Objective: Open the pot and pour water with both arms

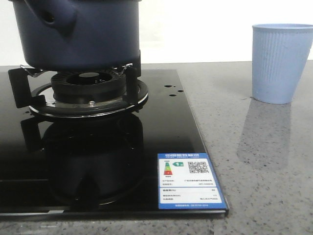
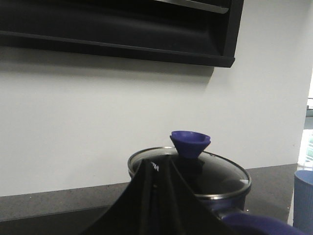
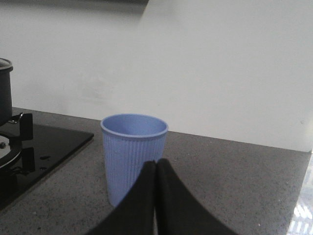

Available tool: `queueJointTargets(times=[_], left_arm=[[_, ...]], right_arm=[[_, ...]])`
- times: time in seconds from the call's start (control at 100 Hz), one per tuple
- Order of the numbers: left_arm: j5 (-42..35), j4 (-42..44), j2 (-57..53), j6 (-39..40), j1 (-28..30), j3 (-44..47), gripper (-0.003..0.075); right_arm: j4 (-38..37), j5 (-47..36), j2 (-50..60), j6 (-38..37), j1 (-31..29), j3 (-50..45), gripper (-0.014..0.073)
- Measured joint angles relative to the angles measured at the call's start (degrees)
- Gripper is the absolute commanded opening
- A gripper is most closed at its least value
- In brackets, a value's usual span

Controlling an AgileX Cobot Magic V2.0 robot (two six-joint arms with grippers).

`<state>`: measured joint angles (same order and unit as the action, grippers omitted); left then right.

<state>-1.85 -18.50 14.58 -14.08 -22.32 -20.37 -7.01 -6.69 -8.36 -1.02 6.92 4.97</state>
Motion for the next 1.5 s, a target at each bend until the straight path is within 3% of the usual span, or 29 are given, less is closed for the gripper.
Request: queueJointTargets(times=[0.25,1.15,1.28,1.5], left_arm=[[0.5,-0.5,-7.6,0.0,0.0,7.7,-0.0016],[0.6,-0.5,-7.6,0.0,0.0,7.9,-0.0016],[0.6,3.6,-7.6,2.9,2.3,8.4,-0.0016],[1.4,14.1,-9.0,12.4,11.4,13.7,-0.0016]], right_arm=[[0.1,-0.1,1.3,0.0,0.0,-1.7,-0.0064],[0.1,-0.1,1.3,-0.1,0.0,-1.7,-0.0064],[0.1,-0.1,1.3,-0.1,0.0,-1.7,-0.0064],[0.1,-0.1,1.3,-0.1,0.0,-1.7,-0.0064]])
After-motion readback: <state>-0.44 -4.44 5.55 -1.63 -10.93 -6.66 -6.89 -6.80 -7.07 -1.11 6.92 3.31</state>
